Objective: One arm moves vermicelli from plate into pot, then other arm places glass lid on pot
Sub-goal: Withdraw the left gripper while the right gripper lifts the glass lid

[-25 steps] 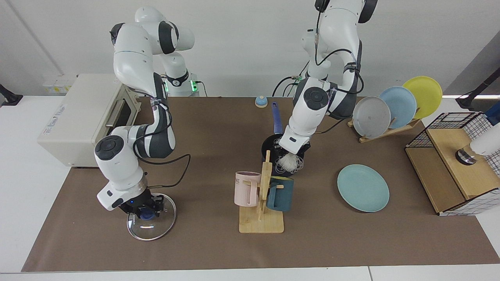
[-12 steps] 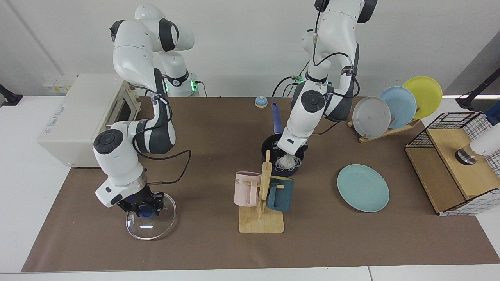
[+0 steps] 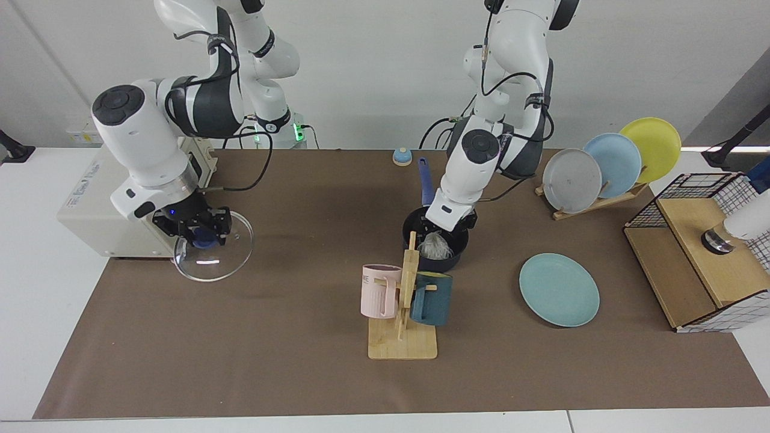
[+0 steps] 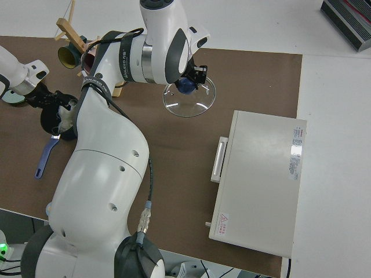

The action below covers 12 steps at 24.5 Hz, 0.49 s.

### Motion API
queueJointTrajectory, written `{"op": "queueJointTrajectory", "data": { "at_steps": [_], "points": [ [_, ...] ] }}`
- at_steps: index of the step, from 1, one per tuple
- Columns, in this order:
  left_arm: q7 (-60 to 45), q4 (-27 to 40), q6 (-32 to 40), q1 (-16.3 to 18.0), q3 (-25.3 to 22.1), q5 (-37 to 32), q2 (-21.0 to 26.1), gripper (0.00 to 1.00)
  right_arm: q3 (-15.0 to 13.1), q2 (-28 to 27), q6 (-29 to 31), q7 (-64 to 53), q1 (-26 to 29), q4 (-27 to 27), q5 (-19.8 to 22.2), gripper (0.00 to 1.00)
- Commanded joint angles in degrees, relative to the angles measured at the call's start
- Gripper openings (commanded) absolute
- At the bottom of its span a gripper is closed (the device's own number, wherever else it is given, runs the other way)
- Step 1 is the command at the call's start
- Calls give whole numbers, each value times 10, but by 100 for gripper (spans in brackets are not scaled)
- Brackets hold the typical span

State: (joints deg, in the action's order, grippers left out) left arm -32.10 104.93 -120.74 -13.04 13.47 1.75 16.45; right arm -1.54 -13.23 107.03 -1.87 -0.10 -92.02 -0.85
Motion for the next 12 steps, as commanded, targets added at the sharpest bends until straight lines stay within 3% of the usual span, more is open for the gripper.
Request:
{"op": "queueJointTrajectory", "data": {
  "at_steps": [1, 5, 12],
  "points": [
    [2, -52, 82, 3, -9, -4, -41, 100, 6, 77, -6, -17, 1, -83, -5, 0],
    [47, -106, 121, 16, -29, -6, -37, 100, 7, 104, -5, 29, -32, -119, -5, 0],
    [298, -107, 132, 15, -167, -2, -37, 100, 7, 102, 6, 238, -172, -110, 17, 0]
  ]
}}
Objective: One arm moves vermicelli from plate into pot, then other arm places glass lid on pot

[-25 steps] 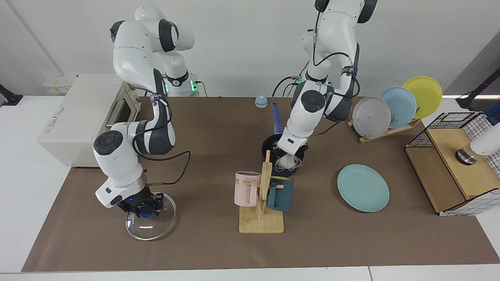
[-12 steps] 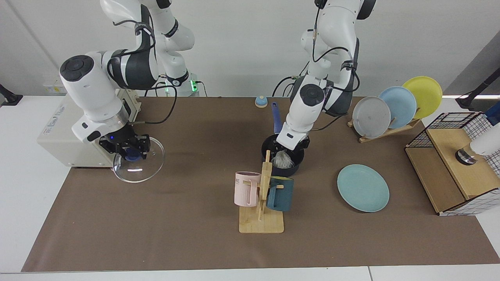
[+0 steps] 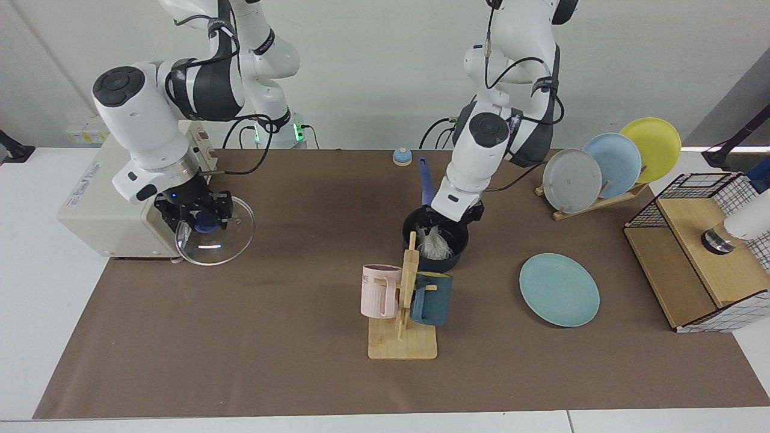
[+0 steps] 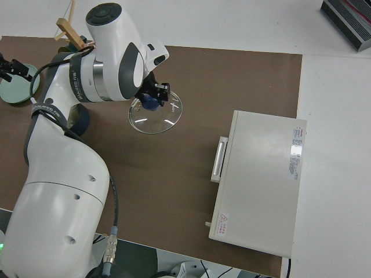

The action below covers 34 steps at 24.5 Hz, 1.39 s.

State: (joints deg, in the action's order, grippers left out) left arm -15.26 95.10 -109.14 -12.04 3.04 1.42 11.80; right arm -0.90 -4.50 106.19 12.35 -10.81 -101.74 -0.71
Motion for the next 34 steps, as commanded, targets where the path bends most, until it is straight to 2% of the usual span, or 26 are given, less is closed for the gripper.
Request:
{"op": "queueJointTrajectory", "data": {
  "at_steps": [1, 3, 6, 9, 12, 15, 17, 21, 26, 29, 34],
  "points": [
    [159, -9, 17, 5, -80, 4, 9, 100, 1, 12, 18, 115, -81, -10, 17, 0],
    [203, -9, 25, 5, -110, 5, 7, 100, 0, 0, 19, 154, -119, 10, 17, 0],
    [223, -14, 45, 5, -125, 3, 2, 100, -1, -43, 6, 217, -165, 69, 17, 0],
    [223, -46, 99, 5, -125, -1, -18, 100, -4, -106, -40, 239, -203, 153, 17, 0],
    [220, -75, 159, 5, -125, -1, -37, 100, -8, -182, -77, 284, -228, 272, 18, 0],
    [223, -74, 168, 4, -127, -1, -50, 100, -7, -271, -103, 332, -260, 384, 23, 0],
    [225, -70, 169, 4, -125, -1, -56, 100, -10, -314, -107, 356, -288, 431, 39, 0],
    [222, -62, 171, 3, -126, 1, -60, 100, -16, -352, -84, 363, -314, 460, 40, 0],
    [217, -61, 169, -2, -125, 4, -63, 100, -18, -379, -58, 363, -338, 465, 40, 0],
    [218, -61, 171, 2, -126, 4, -63, 100, -18, -386, -21, 352, -336, 465, 41, 0],
    [219, -62, 169, 1, -126, 4, -63, 100, -18, -387, -17, 310, -329, 465, 41, 0]
  ]
}}
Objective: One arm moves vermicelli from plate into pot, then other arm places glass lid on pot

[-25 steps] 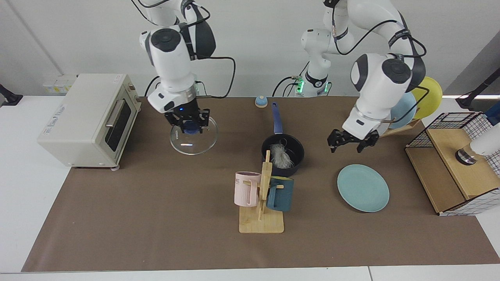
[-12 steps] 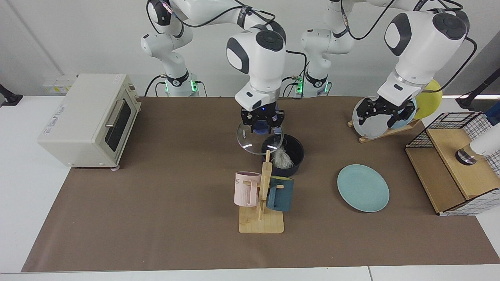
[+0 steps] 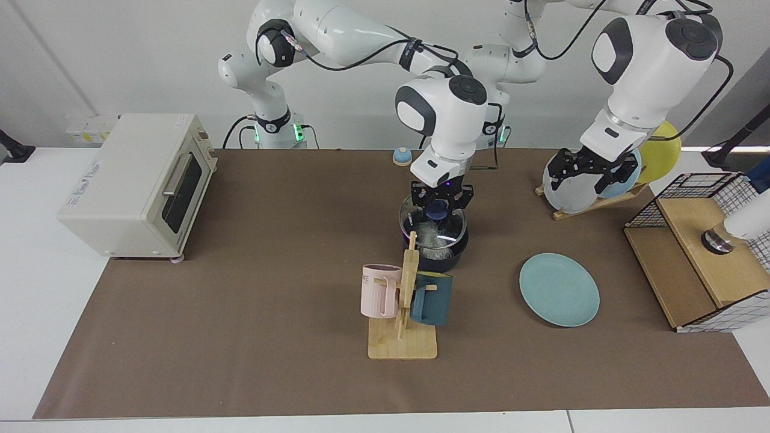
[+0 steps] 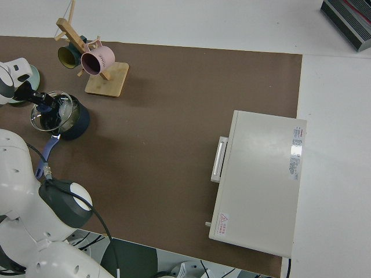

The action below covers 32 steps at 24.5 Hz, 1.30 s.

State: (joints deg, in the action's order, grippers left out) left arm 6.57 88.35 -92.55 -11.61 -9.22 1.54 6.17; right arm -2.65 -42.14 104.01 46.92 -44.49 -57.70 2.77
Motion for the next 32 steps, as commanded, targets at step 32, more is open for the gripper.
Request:
{"op": "queueJointTrajectory", "data": {
  "at_steps": [32],
  "points": [
    [5, 9, 8, 1, -5, 5, -8, 100, 3, 23, 55, -107, 20, -61, -25, 0]
  ]
}}
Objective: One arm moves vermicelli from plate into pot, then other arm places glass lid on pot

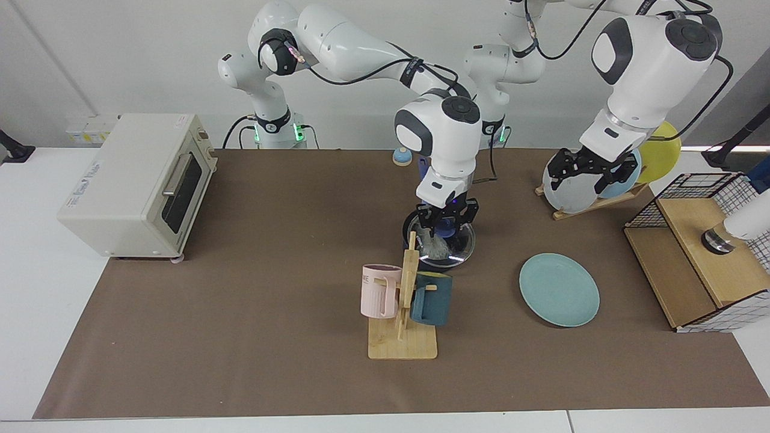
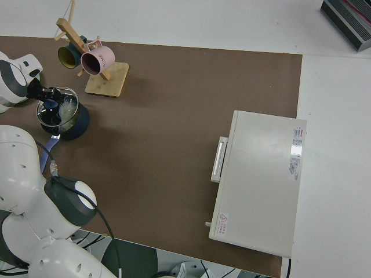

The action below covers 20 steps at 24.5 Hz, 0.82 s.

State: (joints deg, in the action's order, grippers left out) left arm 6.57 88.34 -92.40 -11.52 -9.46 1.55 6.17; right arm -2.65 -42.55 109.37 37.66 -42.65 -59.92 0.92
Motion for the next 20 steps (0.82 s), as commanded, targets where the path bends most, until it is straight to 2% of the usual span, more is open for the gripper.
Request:
{"op": "queueJointTrajectory", "data": {
  "at_steps": [1, 12, 20],
  "points": [
    [5, 9, 6, 0, -3, 5, -7, 100, 3, 31, -2, -14, 1, -44, -4, 0],
    [4, 10, 6, -1, -3, 5, -8, 100, 2, 40, -28, -12, -4, -48, 4, 0],
    [4, 10, 6, -1, -3, 4, -8, 100, 3, 52, -17, -15, -4, -73, 7, 0]
  ]
}}
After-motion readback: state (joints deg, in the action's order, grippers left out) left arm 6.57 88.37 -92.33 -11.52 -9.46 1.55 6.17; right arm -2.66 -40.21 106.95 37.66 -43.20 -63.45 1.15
